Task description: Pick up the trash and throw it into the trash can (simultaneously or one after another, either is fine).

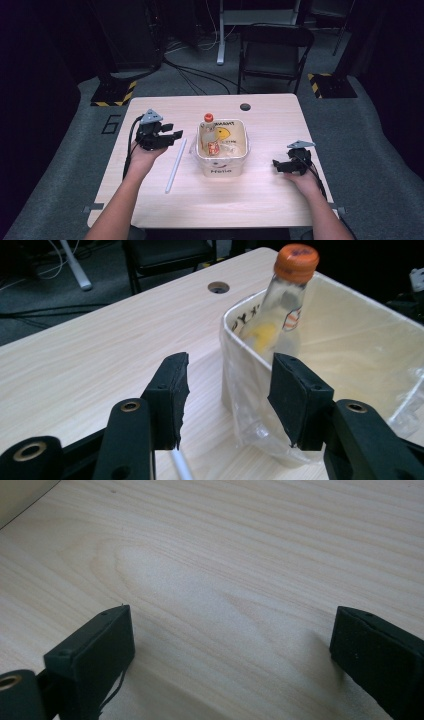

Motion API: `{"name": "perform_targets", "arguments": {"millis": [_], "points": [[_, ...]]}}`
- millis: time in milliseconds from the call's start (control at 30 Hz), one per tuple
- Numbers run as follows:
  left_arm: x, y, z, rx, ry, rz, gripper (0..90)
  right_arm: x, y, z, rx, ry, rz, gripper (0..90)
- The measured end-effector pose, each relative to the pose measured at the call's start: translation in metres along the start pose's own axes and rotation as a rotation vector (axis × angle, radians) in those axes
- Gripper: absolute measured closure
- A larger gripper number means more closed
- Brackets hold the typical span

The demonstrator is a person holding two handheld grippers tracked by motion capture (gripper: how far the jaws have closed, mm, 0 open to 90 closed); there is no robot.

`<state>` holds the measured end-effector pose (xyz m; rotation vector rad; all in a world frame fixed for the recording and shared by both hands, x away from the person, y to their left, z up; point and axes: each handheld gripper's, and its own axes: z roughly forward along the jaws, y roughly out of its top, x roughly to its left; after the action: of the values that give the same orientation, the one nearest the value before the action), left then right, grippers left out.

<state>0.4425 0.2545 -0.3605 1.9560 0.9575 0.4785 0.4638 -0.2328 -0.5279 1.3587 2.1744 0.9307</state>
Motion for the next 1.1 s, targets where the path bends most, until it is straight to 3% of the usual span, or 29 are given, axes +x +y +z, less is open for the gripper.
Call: {"name": "perform_targets", "arguments": {"millis": [467,1100], "points": [[0.008,-0.040,0.000,0.021,0.041,-0.051,54.0,0.000,0.000,0.000,0.000,0.000,0.000,3.3],[0.009,-0.088,-0.001,0.067,0.064,-0.078,56.2,0.000,0.000,0.000,0.000,0.000,0.000,3.3]]}}
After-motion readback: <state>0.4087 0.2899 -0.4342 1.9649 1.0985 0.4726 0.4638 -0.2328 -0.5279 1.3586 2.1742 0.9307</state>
